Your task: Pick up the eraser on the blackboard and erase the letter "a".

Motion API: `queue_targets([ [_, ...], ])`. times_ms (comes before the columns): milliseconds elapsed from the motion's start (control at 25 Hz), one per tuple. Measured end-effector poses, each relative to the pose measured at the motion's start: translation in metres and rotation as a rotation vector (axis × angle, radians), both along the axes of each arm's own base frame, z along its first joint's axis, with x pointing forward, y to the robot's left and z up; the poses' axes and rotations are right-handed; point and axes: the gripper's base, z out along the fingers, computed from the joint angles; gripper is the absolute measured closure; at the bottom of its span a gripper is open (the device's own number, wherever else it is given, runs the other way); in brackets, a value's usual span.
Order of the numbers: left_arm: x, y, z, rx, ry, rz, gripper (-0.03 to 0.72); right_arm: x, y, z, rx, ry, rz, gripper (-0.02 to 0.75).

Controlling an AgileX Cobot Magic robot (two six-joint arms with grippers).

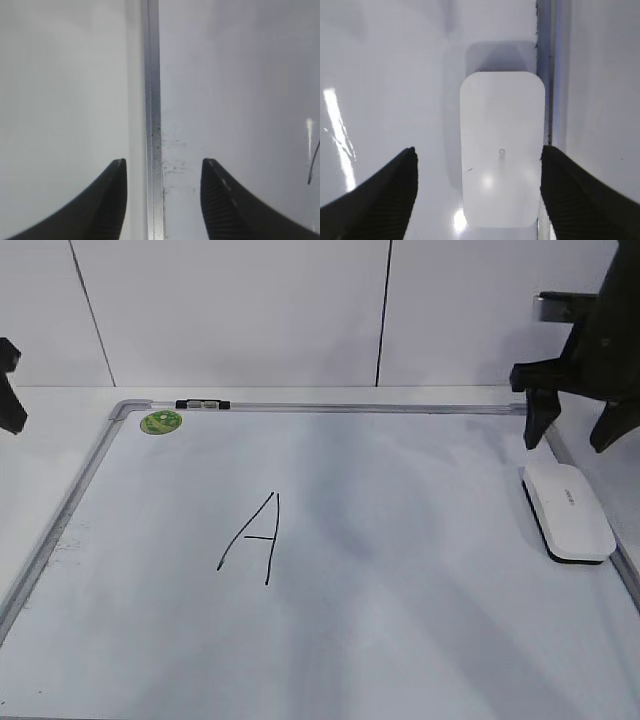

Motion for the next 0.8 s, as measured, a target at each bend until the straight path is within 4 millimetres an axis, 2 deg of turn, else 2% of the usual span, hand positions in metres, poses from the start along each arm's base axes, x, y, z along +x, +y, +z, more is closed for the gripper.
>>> queue_targets([
  [280, -0.033, 0.000, 0.050, -0.003, -0.107, -0.005, 0.327, -0.020, 0.001, 0.050, 0.047, -0.119, -0.008, 0.139],
  [440, -0.057, -0.002, 0.077, -0.010, -0.164, -0.007, 0.327, -0.041, 0.002, 0.090, 0.080, -0.219, -0.008, 0.141],
  [560, -0.077, -0.008, 0.096, -0.010, -0.210, -0.032, 0.326, -0.063, 0.001, 0.123, 0.110, -0.305, -0.006, 0.141],
  [640, -0.092, -0.010, 0.107, 0.003, -0.236, -0.037, 0.326, -0.084, 0.000, 0.145, 0.123, -0.366, -0.003, 0.142],
  [800, -0.122, -0.012, 0.128, 0.033, -0.296, -0.040, 0.326, -0.129, -0.003, 0.177, 0.136, -0.461, 0.002, 0.144],
])
